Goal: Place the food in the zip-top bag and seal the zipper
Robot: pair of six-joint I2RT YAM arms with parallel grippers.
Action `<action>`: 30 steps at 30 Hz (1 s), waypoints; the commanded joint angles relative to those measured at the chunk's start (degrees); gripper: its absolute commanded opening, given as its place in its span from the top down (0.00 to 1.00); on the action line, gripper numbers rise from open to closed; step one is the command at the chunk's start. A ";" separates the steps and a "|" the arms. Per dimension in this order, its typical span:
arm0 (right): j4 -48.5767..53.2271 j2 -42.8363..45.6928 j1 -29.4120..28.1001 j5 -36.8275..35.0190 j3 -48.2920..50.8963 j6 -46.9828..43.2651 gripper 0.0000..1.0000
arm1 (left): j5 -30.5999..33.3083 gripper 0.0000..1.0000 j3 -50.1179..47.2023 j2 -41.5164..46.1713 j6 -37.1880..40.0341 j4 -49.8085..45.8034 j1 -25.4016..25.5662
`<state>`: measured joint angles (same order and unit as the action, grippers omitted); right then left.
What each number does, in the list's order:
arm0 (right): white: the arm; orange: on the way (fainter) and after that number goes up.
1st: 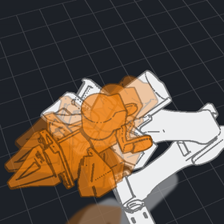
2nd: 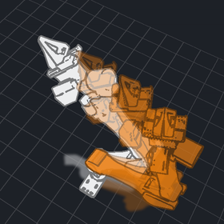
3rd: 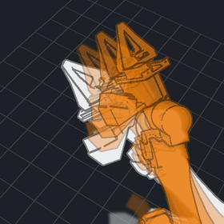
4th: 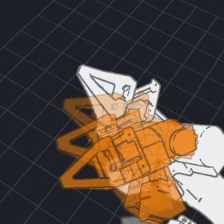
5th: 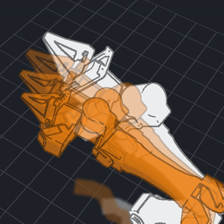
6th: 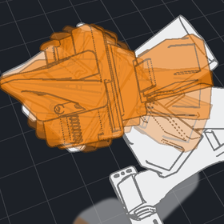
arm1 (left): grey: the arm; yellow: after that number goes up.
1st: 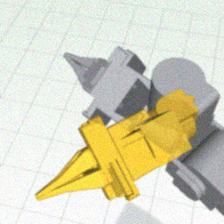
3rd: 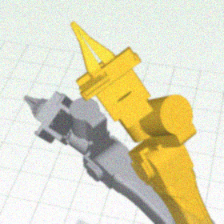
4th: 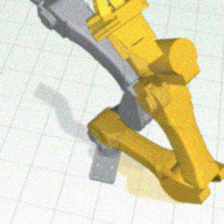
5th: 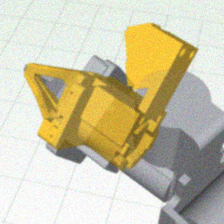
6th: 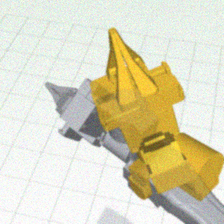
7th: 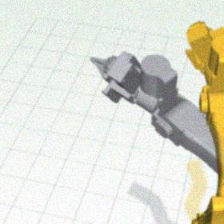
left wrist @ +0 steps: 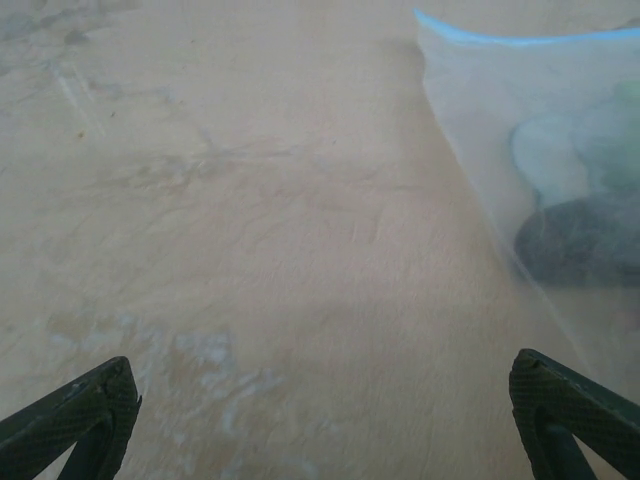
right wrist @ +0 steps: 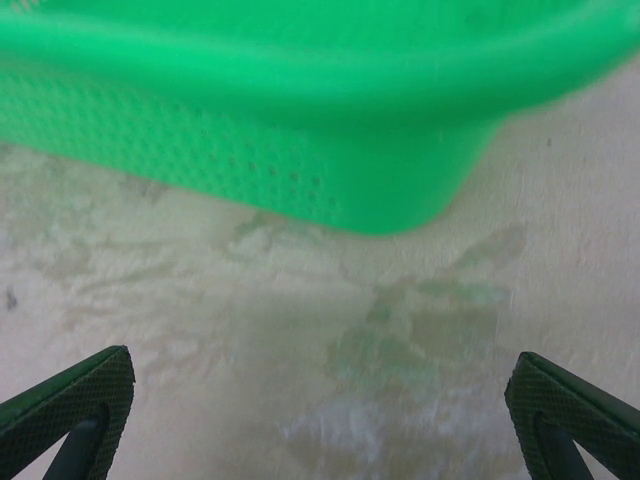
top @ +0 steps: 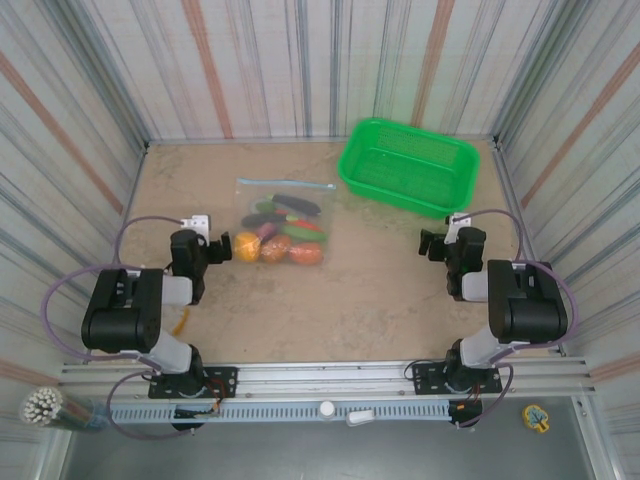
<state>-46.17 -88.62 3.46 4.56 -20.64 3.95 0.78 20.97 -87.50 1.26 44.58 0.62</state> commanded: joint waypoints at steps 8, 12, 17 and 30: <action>-1.66 0.05 -1.73 -4.66 -1.97 0.19 0.01 | -1.85 0.01 2.96 0.78 2.59 0.22 0.32; -0.95 -0.09 0.26 -0.87 -2.41 0.97 0.01 | -1.66 0.01 2.94 0.79 2.58 0.03 0.45; -0.69 -0.30 0.40 0.55 -2.69 0.65 0.01 | -1.74 0.01 3.02 0.76 2.53 -0.02 0.37; -0.66 -0.19 0.74 0.99 -2.60 0.67 0.01 | -0.89 0.01 2.78 0.91 2.62 0.24 0.95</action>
<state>-47.07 -88.62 3.79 4.82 -22.72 4.08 -0.43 23.53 -87.42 2.68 44.77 1.17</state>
